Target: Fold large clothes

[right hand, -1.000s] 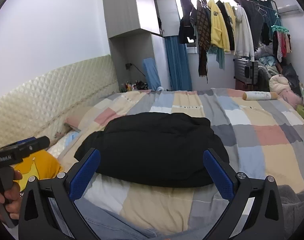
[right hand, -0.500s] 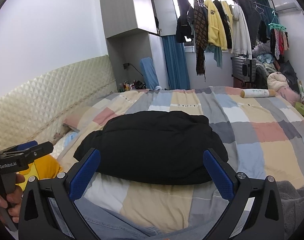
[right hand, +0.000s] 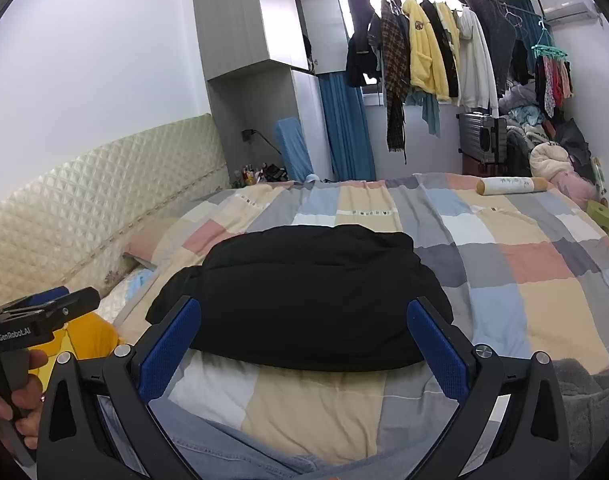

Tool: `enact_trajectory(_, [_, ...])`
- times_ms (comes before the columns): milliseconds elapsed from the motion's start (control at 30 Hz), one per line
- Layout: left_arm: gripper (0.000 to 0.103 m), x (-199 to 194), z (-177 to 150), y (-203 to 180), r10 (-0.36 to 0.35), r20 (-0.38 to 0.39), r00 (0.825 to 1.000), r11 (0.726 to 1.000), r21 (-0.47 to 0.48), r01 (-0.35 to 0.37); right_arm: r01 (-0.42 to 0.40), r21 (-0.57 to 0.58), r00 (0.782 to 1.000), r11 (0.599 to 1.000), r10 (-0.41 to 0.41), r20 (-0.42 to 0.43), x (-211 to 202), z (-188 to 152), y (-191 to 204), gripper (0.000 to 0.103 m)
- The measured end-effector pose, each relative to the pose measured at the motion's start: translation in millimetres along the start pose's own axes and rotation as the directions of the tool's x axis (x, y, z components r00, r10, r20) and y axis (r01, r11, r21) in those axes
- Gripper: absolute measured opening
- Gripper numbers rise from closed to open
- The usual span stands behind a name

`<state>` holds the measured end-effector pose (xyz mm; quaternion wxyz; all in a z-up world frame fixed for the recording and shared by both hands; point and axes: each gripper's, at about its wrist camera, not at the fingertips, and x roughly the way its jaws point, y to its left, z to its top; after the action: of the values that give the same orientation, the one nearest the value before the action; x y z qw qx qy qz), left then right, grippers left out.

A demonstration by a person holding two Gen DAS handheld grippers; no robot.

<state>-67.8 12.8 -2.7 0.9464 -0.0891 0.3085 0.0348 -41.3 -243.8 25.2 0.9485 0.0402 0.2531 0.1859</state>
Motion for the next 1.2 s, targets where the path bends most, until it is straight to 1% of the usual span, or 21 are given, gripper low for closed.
enact_trajectory(300, [0.103,2.0,0.1,3.8,-0.003,-0.016,1.0,1.0,-0.002,0.003,0.002,-0.005,1.0,1.0,-0.002,-0.009,1.4,-2.3,1.5,0.103])
enact_trajectory(433, [0.103,2.2,0.3,4.7,-0.002,-0.02,1.0,1.0,0.001,0.002,0.025,-0.019,1.0,1.0,-0.025,-0.01,1.7,-1.2,2.1,0.103])
enact_trajectory(600, [0.103,2.0,-0.7,3.4,0.002,-0.009,1.0,1.0,0.003,-0.002,0.025,-0.018,1.0,1.0,-0.026,-0.014,2.4,-0.7,2.3,0.103])
enact_trajectory(1200, [0.103,10.6,-5.3,2.9,0.003,-0.036,0.999,1.0,0.014,-0.003,0.029,0.003,0.999,1.0,-0.029,-0.029,6.1,-7.9,-4.3,0.103])
